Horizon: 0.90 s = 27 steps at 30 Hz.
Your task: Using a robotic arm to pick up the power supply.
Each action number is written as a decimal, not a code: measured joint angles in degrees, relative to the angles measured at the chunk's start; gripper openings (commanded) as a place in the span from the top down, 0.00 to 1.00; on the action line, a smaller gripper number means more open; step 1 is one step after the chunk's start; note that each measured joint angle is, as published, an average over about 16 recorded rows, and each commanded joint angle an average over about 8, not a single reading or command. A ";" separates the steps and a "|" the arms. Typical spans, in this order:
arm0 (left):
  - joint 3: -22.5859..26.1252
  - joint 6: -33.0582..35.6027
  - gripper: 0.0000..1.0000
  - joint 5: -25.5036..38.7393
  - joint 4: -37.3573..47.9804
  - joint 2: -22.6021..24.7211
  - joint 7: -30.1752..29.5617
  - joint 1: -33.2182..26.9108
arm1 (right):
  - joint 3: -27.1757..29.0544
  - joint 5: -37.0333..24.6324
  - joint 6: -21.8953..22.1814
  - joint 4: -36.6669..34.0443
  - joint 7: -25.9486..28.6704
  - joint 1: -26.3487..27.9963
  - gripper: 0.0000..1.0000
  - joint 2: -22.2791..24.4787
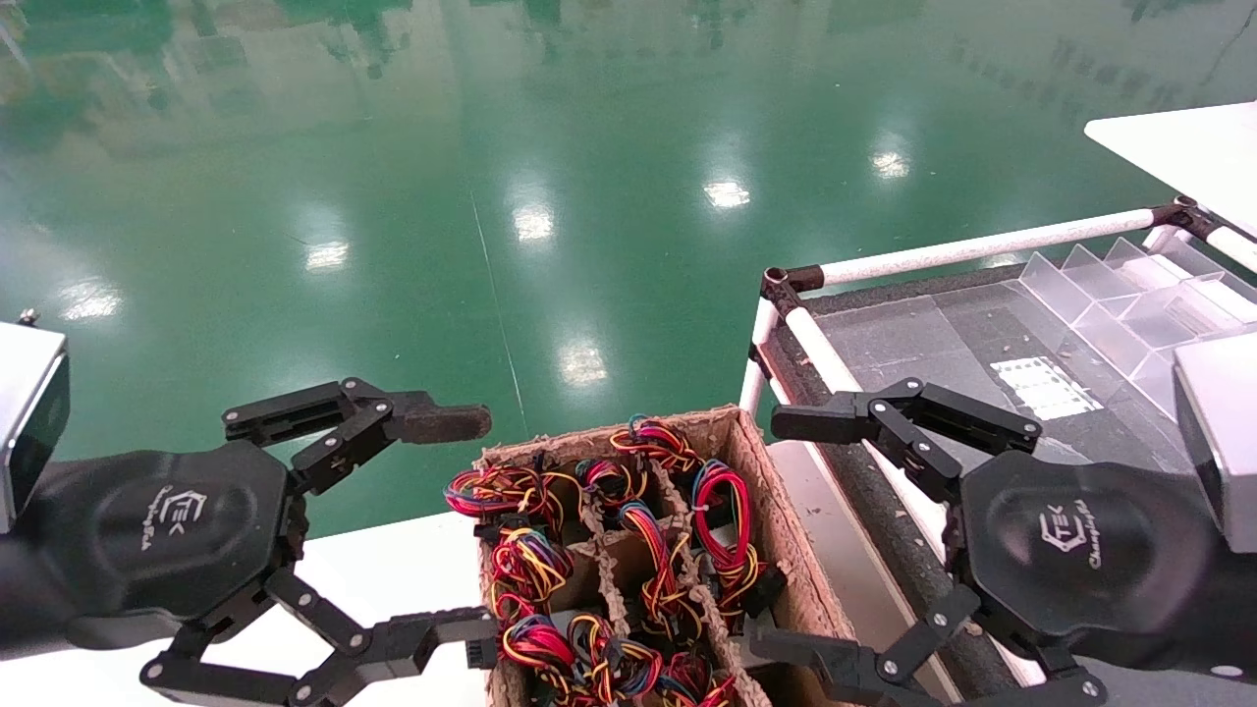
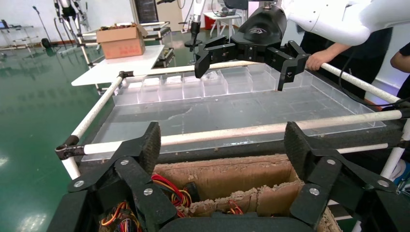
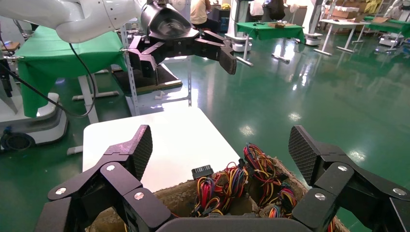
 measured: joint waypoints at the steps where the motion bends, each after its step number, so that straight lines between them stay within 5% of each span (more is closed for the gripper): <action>1: 0.00 0.00 1.00 0.00 0.00 0.00 0.00 0.00 | 0.00 0.00 0.00 0.00 0.00 0.00 0.00 0.00; 27: 0.00 0.00 1.00 0.00 0.00 0.00 0.00 0.00 | 0.00 0.00 0.00 0.00 0.00 0.00 0.00 0.00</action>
